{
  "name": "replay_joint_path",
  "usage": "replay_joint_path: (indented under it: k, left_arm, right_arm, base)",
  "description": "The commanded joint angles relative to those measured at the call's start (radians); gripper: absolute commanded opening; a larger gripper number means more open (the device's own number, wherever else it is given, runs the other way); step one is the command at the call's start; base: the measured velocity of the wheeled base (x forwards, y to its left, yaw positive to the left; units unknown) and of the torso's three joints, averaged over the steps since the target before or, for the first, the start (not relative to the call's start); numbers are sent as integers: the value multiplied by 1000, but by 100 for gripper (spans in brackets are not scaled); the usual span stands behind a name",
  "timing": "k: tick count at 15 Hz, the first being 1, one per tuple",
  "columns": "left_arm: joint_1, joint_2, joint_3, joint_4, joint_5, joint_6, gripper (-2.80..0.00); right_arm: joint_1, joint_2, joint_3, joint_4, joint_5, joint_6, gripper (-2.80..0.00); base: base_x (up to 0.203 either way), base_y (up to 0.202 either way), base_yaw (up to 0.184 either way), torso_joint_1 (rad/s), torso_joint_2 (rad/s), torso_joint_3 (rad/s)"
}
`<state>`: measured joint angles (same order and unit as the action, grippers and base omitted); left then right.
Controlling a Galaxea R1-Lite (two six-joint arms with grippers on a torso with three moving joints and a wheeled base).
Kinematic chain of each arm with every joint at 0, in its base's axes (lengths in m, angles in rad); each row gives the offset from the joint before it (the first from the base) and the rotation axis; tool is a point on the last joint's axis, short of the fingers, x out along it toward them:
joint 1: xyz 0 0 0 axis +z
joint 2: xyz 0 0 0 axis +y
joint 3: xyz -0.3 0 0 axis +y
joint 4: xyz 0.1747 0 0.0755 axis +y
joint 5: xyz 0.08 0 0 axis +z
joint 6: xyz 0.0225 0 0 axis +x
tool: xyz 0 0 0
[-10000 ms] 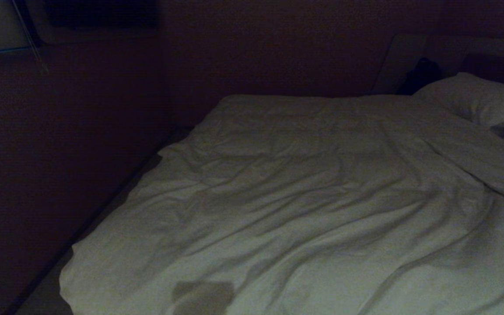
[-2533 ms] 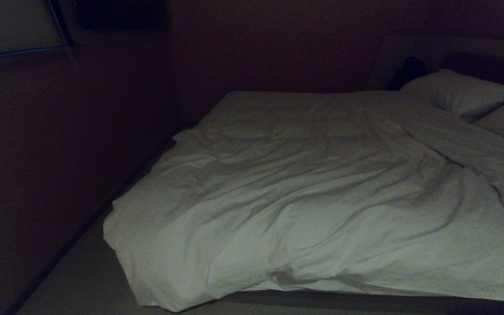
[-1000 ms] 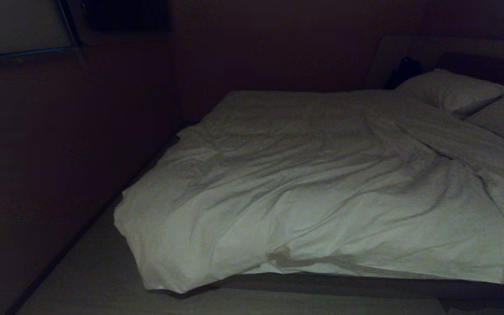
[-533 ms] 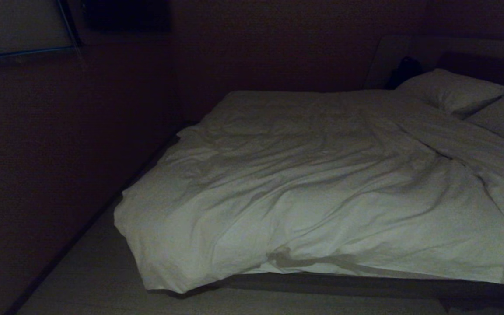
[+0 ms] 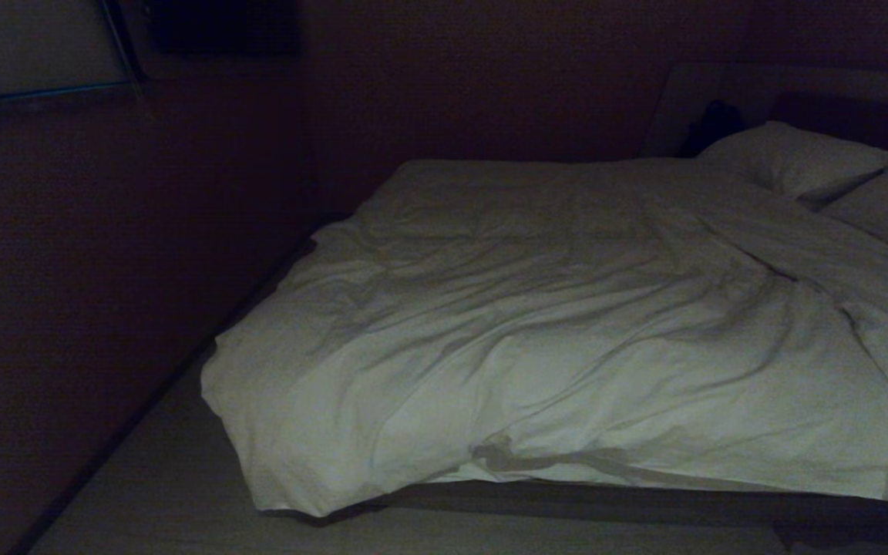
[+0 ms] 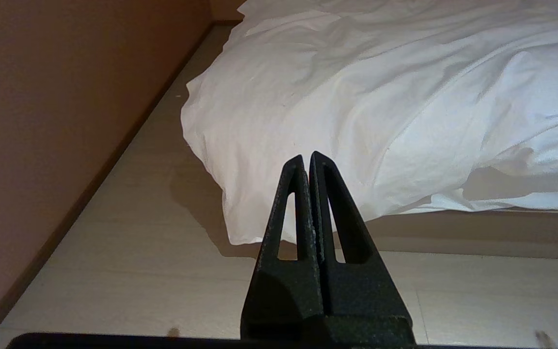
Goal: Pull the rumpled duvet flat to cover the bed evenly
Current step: Flatten the corners of the folded blanket
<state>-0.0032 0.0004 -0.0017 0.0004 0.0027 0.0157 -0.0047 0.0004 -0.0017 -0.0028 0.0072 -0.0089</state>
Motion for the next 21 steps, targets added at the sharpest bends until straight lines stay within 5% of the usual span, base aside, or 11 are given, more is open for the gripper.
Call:
replay_joint_path:
  k: [1, 21]
  left_arm:
    - [0, 0, 0, 1, 0, 0, -280]
    - [0, 0, 0, 0, 0, 0, -280]
  right_arm:
    - [0, 1, 0, -2, 2, -5, -280]
    - [0, 15, -31, 33, 1, -11, -280]
  base:
    - [0, 0, 0, 0, 0, 0]
    - [0, 0, 0, 0, 0, 0]
